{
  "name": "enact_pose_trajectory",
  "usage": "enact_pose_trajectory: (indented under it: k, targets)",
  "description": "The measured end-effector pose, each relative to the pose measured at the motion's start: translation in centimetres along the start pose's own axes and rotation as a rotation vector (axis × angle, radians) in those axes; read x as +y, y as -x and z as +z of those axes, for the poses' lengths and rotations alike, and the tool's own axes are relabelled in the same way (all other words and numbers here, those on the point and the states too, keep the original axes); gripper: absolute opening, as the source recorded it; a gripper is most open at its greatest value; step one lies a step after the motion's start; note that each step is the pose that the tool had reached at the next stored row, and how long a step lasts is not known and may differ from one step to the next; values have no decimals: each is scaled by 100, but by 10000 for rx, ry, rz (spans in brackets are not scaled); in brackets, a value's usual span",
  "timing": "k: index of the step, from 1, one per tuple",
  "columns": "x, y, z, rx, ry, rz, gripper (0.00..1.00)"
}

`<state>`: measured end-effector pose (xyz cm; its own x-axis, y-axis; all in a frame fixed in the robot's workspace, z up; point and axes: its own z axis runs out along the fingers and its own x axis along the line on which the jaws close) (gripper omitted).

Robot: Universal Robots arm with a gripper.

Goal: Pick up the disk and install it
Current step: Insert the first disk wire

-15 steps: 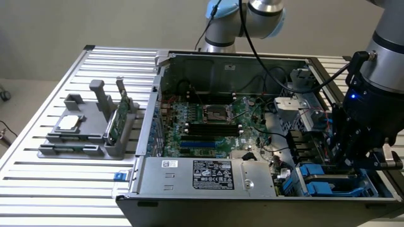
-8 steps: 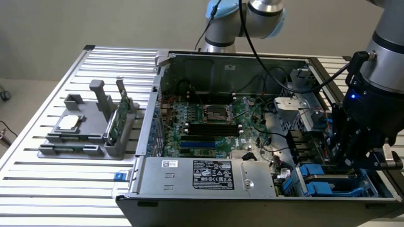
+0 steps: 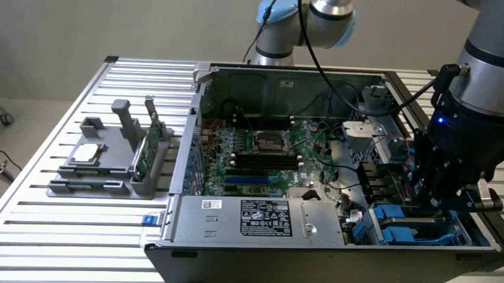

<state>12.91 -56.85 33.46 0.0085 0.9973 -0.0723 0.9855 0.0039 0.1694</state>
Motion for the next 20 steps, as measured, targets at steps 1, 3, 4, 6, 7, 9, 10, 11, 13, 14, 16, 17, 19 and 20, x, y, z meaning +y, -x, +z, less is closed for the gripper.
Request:
enact_pose_trajectory:
  k: [1,3,4,6,7,9,10,11,13,14,16,17,19,20]
  targets:
    - [0,0,0,0,0,0,18]
    - [0,0,0,0,0,0,18]
    - [0,0,0,0,0,0,18]
    - [0,0,0,2,0,-2,18]
    - [0,0,0,5,0,-8,18]
    - [0,0,-1,10,2,-24,18]
    - [0,0,-1,13,3,-42,18]
    - [0,0,-1,17,4,-61,18]
    - [1,1,-8,27,7,-106,18]
    - [3,2,-20,32,9,-126,18]
    - [6,4,-40,37,11,-157,18]
    - [7,4,-41,41,12,-169,18]
    - [7,7,-41,54,14,-191,18]
    - [6,10,-39,74,15,-200,18]
